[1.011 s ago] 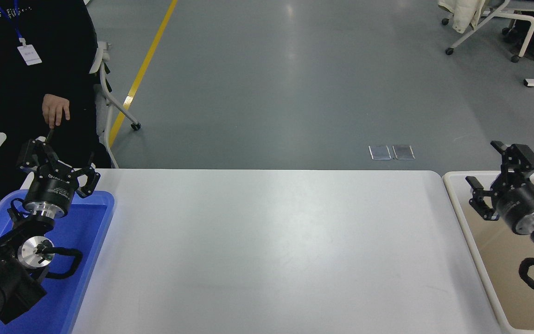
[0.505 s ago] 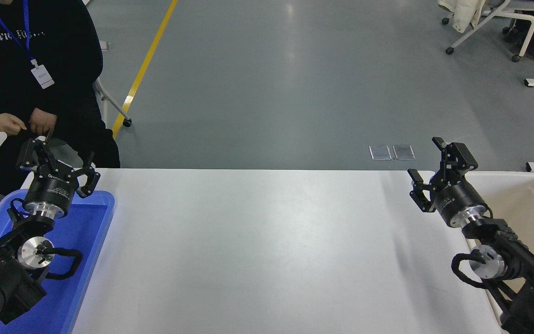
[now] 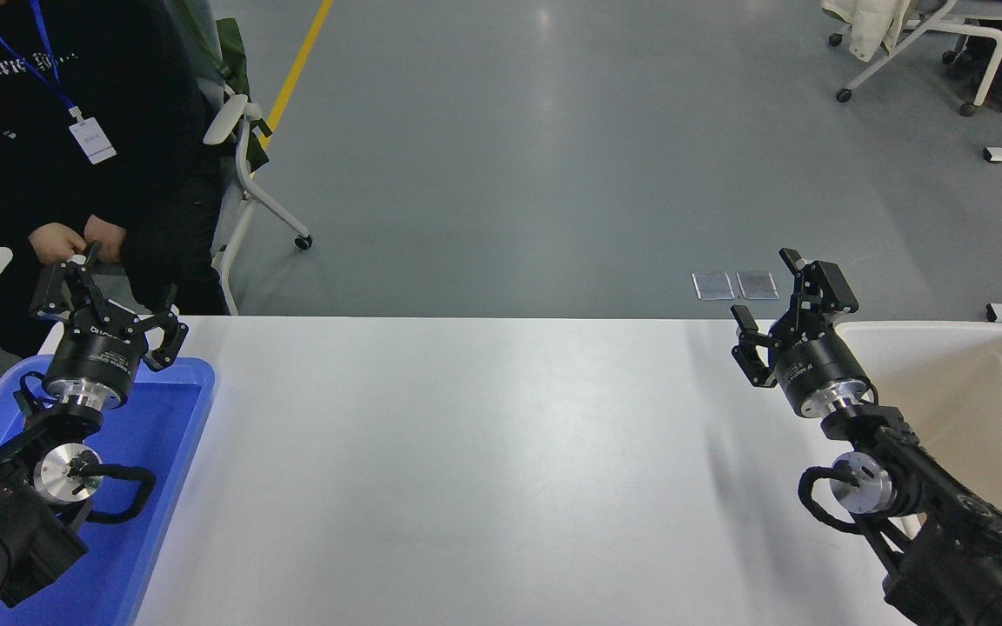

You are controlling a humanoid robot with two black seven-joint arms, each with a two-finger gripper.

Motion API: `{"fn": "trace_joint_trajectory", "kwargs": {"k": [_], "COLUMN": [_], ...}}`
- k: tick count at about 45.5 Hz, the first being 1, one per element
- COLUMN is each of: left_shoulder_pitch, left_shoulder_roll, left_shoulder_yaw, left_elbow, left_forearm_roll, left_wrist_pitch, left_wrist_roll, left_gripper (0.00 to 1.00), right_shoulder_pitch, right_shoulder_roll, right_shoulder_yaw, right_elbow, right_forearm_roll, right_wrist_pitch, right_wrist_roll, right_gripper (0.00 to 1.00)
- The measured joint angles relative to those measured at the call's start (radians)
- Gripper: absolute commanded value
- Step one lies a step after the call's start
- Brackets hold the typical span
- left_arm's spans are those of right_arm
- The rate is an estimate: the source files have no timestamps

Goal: Clean the table surface

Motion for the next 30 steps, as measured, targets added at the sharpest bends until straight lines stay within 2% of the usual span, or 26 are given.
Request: {"fn": "trace_joint_trajectory", "kwargs": {"k": [30], "left_shoulder_pitch": [0.001], "left_shoulder_roll": [0.0], "left_shoulder_yaw": [0.0], "left_elbow": [0.0], "left_forearm_roll": [0.0], "left_wrist_pitch": [0.0], "left_wrist_roll": [0.0], "left_gripper": [1.0], "right_shoulder_pitch": [0.036], "right_shoulder_roll": [0.056], "right_shoulder_yaw": [0.0], "right_elbow": [-0.082], "right_forearm_roll": [0.001], "right_wrist_pitch": [-0.082], "right_wrist_roll": [0.004], "right_gripper": [1.0]}}
